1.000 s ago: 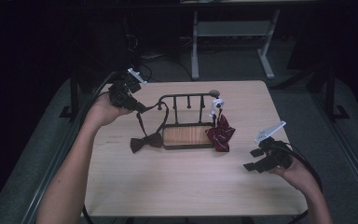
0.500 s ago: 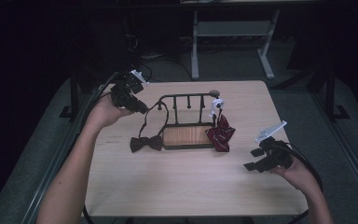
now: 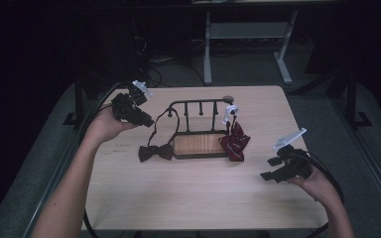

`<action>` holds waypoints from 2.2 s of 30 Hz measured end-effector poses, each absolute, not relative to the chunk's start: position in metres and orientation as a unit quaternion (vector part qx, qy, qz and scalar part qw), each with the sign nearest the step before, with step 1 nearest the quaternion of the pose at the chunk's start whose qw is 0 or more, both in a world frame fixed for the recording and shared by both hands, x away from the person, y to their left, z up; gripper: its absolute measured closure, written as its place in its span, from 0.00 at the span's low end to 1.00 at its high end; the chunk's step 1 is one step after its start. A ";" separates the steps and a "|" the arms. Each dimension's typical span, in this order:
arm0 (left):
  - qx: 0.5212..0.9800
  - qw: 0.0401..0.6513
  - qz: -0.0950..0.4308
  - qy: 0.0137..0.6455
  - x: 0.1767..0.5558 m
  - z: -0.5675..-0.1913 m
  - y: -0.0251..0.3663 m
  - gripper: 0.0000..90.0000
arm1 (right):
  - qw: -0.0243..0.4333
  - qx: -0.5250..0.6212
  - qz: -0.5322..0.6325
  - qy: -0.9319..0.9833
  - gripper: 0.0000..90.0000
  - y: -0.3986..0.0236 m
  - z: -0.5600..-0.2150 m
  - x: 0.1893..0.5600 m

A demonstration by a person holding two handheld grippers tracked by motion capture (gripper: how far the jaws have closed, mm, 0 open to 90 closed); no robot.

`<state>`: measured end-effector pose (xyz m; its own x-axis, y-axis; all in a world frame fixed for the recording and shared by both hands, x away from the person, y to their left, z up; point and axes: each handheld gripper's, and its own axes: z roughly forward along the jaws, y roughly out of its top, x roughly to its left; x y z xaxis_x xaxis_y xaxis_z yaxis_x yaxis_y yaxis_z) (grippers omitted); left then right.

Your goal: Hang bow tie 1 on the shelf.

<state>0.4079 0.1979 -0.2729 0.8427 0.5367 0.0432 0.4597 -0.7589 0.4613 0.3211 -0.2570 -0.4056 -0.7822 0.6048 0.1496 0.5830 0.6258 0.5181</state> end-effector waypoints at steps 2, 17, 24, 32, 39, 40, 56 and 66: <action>0.933 0.225 0.085 0.269 0.406 -0.275 0.200 0.81 | 0.020 0.329 0.281 0.901 0.37 -0.258 -0.406 0.321; 0.928 0.246 0.074 0.268 0.392 -0.289 0.215 0.78 | 0.021 0.336 0.283 0.898 0.37 -0.261 -0.405 0.322; 0.927 0.252 0.073 0.269 0.387 -0.297 0.220 0.77 | 0.023 0.336 0.283 0.898 0.37 -0.262 -0.404 0.322; 0.928 0.252 0.068 0.265 0.381 -0.306 0.223 0.74 | 0.024 0.340 0.283 0.897 0.37 -0.264 -0.403 0.321; 0.929 0.252 0.067 0.262 0.375 -0.311 0.226 0.72 | 0.023 0.340 0.282 0.897 0.37 -0.264 -0.404 0.322; 0.929 0.252 0.067 0.262 0.375 -0.311 0.226 0.72 | 0.023 0.340 0.282 0.897 0.37 -0.264 -0.404 0.322; 0.928 0.260 0.064 0.261 0.359 -0.329 0.236 0.67 | 0.023 0.342 0.281 0.896 0.37 -0.265 -0.404 0.322; 0.928 0.259 0.061 0.260 0.353 -0.338 0.240 0.65 | 0.022 0.342 0.279 0.897 0.37 -0.263 -0.406 0.322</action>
